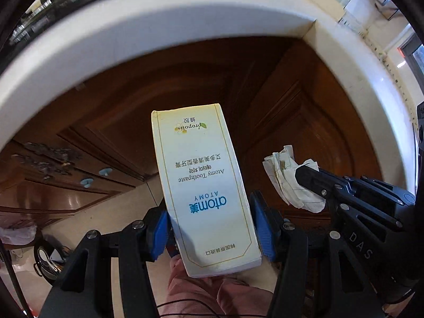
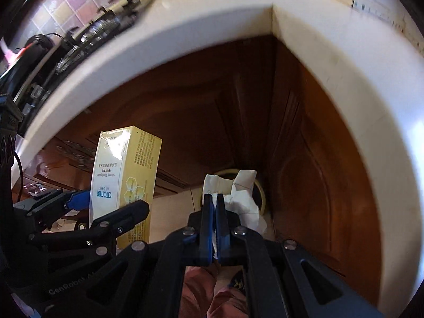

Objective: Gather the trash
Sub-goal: 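Carry the tissue and toothpaste box down over the black trash bin, then open the right tool over the bin while the left tool releases the toothpaste box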

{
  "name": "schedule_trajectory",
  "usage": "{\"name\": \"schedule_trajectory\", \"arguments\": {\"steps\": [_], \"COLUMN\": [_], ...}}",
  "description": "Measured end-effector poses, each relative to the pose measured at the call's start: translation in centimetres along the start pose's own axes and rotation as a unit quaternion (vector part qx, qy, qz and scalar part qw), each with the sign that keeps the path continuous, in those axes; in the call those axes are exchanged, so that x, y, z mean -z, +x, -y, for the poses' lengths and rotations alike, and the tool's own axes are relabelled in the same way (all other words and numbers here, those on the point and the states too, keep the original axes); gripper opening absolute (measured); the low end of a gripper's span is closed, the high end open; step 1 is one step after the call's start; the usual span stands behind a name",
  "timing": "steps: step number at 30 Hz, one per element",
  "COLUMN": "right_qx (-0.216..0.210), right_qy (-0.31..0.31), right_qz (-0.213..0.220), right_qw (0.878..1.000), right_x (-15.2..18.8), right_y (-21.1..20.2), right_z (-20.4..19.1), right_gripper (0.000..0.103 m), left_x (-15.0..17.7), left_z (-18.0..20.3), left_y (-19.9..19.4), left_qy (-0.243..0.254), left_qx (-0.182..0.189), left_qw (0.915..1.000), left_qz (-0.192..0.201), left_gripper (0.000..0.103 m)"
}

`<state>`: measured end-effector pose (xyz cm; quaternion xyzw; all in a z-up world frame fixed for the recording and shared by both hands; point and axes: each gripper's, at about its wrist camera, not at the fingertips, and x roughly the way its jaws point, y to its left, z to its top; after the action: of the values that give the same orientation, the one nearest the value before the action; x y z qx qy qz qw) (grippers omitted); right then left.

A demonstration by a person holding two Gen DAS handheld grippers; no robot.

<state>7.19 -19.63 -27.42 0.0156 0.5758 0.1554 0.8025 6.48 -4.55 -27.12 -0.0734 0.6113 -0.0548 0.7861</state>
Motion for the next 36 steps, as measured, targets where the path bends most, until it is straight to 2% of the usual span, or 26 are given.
{"name": "schedule_trajectory", "arguments": {"steps": [10, 19, 25, 26, 29, 33, 36], "right_qx": [0.005, -0.007, -0.001, -0.002, -0.007, -0.011, -0.011], "right_qy": [0.061, 0.131, 0.155, 0.159, 0.165, 0.166, 0.162], "right_qz": [-0.031, -0.051, -0.061, -0.066, -0.081, -0.087, -0.084], "right_qw": [0.998, 0.99, 0.986, 0.985, 0.983, 0.982, 0.983], "right_x": [1.7, 2.1, 2.0, 2.3, 2.4, 2.2, 1.8], "right_y": [10.2, 18.1, 20.8, 21.0, 21.5, 21.5, 21.6], "right_z": [2.6, 4.7, 5.4, 5.6, 5.8, 6.0, 5.9], "right_gripper": [0.002, 0.002, 0.004, 0.004, 0.005, 0.014, 0.017], "left_x": [0.5, -0.1, -0.8, -0.9, -0.9, -1.2, -1.4], "left_z": [-3.2, -4.0, -3.5, -3.4, -3.4, -3.4, -3.6], "left_y": [10.6, 18.7, 21.1, 21.3, 21.4, 21.2, 20.8], "left_qy": [0.01, 0.051, 0.083, 0.087, 0.091, 0.092, 0.091], "left_qx": [0.02, 0.04, 0.034, 0.03, 0.023, 0.015, 0.008], "left_qw": [0.9981, 0.9941, 0.9917, 0.9917, 0.9916, 0.9921, 0.9926], "left_qz": [-0.057, -0.088, -0.092, -0.091, -0.088, -0.084, -0.081], "left_gripper": [0.055, 0.056, 0.057, 0.059, 0.077, 0.083, 0.083]}}
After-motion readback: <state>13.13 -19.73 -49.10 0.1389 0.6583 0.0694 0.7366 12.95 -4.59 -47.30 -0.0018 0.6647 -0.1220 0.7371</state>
